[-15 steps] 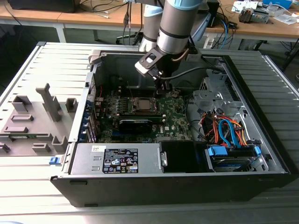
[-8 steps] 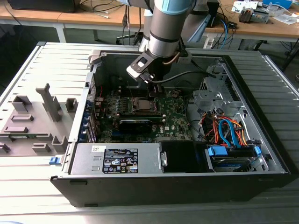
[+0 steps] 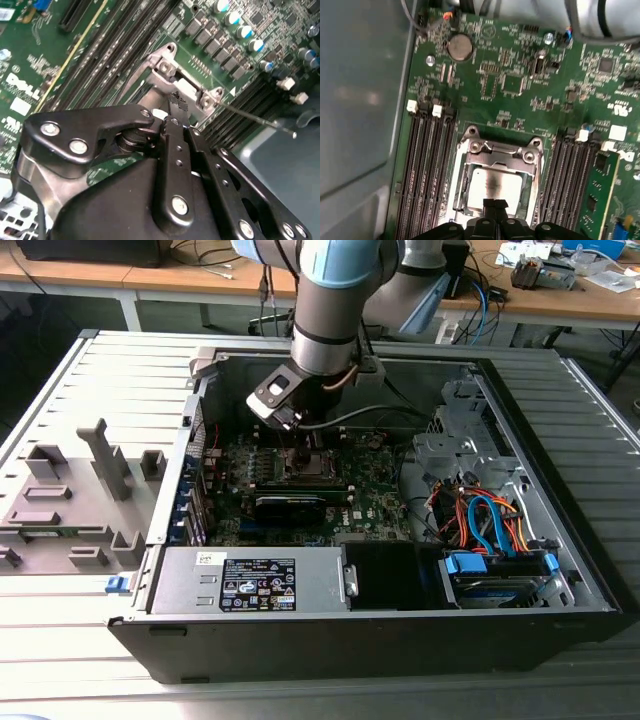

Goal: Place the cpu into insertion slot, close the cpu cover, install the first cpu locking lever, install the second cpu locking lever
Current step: 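Close the cpu cover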

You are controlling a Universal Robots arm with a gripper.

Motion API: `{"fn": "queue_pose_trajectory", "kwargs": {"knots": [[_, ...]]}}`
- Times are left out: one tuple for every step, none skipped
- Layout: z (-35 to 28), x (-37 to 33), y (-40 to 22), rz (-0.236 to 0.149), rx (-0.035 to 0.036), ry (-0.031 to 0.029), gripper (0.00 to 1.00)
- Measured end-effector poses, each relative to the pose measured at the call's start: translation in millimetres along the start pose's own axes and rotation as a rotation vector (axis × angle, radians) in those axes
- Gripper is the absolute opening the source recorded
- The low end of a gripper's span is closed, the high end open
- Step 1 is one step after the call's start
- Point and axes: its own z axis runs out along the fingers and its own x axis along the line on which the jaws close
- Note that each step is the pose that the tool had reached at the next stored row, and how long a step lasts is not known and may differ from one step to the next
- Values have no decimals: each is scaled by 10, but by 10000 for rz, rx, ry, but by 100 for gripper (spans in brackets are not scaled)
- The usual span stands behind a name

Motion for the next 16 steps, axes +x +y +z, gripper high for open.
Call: {"fn": "queue_pose_trajectory", "kwargs": {"knots": [[30, 5, -26, -1, -1, 0, 11], [38, 7, -35, -1, -1, 0, 11], [45, 8, -42, 0, -1, 0, 11], [55, 9, -49, 0, 0, -1, 11], [59, 9, -50, 0, 0, -1, 11], [63, 10, -50, -2, -1, -1, 11], [68, 10, -49, -2, -1, -6, 11], [71, 10, -50, 0, 1, -13, 11], [74, 10, -50, 2, 3, -20, 11], [75, 10, -50, 2, 6, -28, 11], [78, 9, -50, 3, 9, -41, 11], [80, 10, -50, 6, 11, -57, 11], [80, 10, -49, 6, 13, -70, 11], [71, 10, -49, 7, 7, -65, 11], [45, 10, -49, 6, 8, -66, 11], [20, 9, -47, 7, 13, -69, 11]]}}
